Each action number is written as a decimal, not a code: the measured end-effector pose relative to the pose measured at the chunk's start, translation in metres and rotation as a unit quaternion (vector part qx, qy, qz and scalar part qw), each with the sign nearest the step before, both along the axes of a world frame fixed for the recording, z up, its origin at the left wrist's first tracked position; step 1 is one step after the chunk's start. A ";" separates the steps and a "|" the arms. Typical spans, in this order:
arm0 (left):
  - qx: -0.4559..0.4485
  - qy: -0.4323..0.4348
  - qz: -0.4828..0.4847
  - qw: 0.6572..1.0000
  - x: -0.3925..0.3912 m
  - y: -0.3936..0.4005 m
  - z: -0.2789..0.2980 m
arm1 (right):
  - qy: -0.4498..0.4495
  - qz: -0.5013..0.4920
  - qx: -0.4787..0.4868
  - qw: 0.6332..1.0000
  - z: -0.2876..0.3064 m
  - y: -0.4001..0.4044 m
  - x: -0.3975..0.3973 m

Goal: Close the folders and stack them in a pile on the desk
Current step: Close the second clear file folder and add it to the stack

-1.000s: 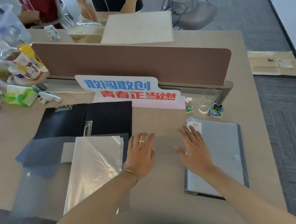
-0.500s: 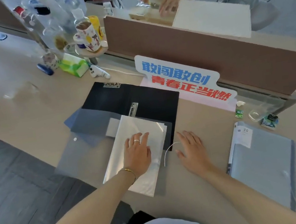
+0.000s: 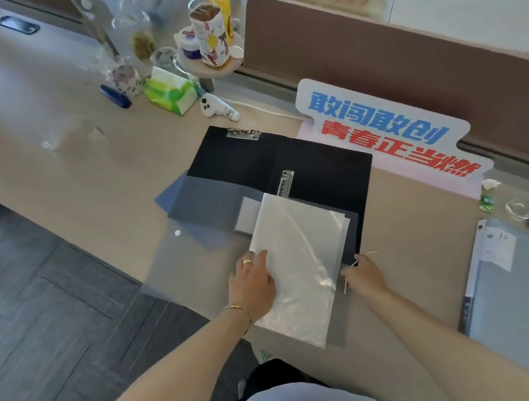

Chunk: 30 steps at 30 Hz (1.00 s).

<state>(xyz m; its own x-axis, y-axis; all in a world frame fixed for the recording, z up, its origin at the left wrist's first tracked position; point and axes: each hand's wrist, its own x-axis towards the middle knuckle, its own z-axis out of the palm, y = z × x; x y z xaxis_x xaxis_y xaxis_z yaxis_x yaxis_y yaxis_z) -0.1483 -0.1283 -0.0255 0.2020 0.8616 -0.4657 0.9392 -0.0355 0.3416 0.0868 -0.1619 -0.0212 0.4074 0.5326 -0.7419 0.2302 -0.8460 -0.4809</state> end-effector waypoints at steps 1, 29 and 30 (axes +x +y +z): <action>-0.010 -0.012 -0.003 1.000 0.000 -0.002 -0.003 | 0.020 -0.044 -0.005 0.999 -0.004 0.001 -0.003; 0.011 -0.071 0.274 0.959 -0.155 0.094 -0.020 | -0.112 -0.006 0.019 0.994 -0.013 0.005 -0.018; 0.000 -0.071 0.288 0.955 -0.160 0.096 -0.019 | -0.116 -0.011 0.020 0.993 -0.013 0.004 -0.018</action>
<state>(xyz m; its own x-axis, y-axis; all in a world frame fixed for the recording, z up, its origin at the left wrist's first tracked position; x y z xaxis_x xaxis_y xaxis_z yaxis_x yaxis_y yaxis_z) -0.3081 -0.0319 -0.0448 -0.2438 0.8489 -0.4690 0.7472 0.4727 0.4671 0.0685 -0.1578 -0.0343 0.5766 0.5478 -0.6062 0.3193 -0.8340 -0.4500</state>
